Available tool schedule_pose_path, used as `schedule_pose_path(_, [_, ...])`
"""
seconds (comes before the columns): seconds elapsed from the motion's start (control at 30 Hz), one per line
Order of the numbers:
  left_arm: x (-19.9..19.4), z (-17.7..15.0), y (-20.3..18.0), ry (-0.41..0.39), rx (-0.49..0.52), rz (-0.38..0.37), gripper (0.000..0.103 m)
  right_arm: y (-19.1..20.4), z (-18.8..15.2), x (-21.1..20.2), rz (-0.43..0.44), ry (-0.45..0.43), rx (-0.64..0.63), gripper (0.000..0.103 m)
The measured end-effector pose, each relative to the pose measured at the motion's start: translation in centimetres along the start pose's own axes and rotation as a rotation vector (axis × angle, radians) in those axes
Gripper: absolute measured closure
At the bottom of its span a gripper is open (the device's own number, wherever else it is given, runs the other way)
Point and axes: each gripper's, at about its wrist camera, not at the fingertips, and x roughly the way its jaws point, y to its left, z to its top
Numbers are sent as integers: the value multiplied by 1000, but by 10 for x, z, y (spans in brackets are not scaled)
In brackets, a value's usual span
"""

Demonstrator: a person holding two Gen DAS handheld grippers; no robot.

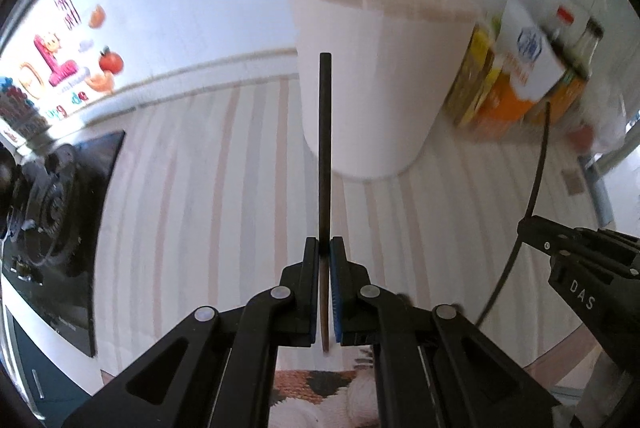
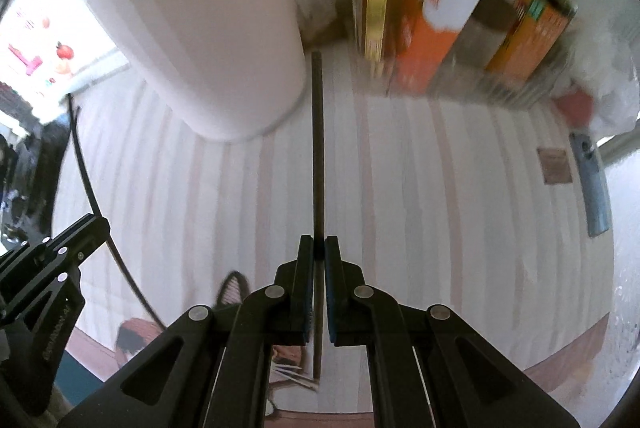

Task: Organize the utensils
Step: 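Carry both dark chopsticks over the cream holder and lower them in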

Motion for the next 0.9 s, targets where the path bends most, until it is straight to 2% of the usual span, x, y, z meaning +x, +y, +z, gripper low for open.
schedule_pose_path(0.63, [-107,62,33,-284,-50,-35,101,28,63,-117,76,-318,-41,98])
schedule_pose_path(0.9, [-162,96,32,-377,-62,-128,101,26,92,-180,153,-392,-69,98])
